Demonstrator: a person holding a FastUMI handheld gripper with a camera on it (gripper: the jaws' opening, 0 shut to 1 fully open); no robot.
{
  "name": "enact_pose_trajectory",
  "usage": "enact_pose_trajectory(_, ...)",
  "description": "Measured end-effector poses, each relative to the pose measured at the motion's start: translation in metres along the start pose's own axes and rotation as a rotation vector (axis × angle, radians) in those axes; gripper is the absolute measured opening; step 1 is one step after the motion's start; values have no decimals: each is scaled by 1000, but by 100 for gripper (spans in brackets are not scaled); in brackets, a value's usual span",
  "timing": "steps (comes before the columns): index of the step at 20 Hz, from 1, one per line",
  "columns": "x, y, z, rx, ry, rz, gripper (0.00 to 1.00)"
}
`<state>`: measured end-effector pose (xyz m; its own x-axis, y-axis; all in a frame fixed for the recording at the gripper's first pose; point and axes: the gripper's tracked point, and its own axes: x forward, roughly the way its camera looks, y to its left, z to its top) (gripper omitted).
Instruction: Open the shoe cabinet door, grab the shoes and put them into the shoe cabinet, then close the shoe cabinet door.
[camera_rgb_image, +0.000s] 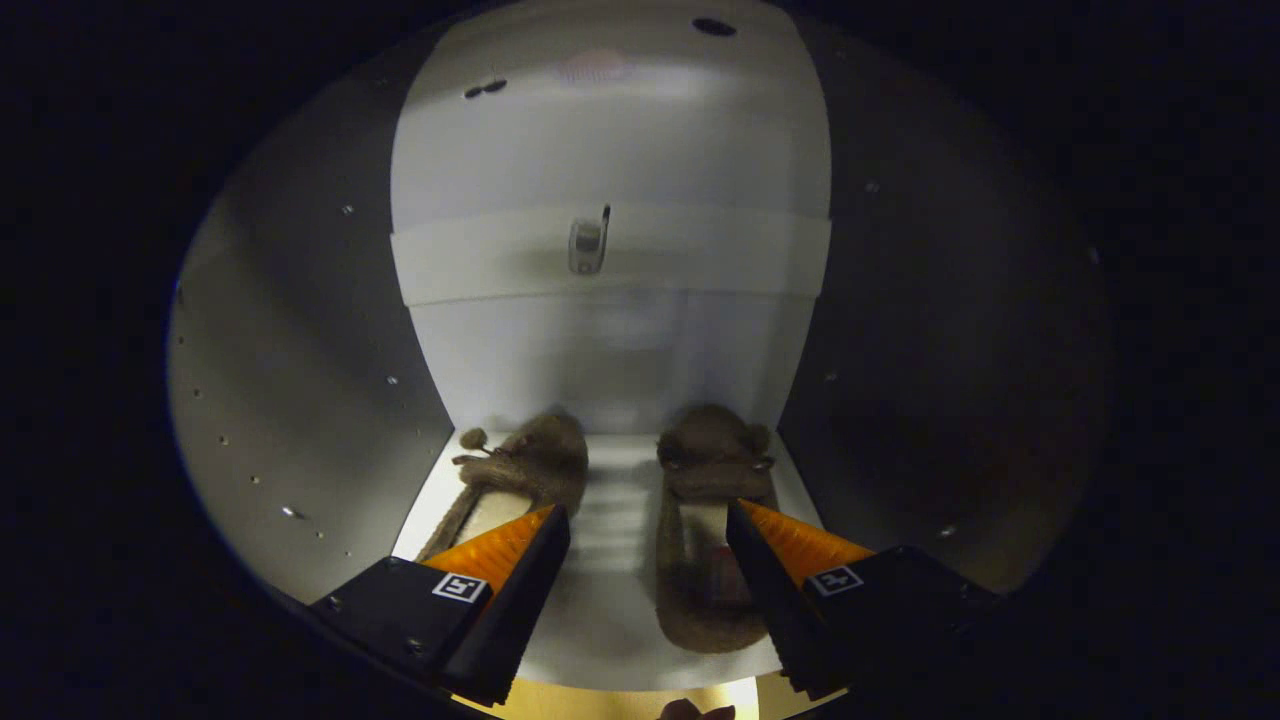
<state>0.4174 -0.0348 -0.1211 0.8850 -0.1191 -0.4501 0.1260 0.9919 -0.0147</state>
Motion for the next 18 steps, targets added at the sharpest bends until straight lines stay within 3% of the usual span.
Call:
enact_pose_trajectory(9, -145, -1, 46, -44, -404, -32, 98)
enact_pose_trajectory(18, -338, -18, 4, -8, -608, -90, 98)
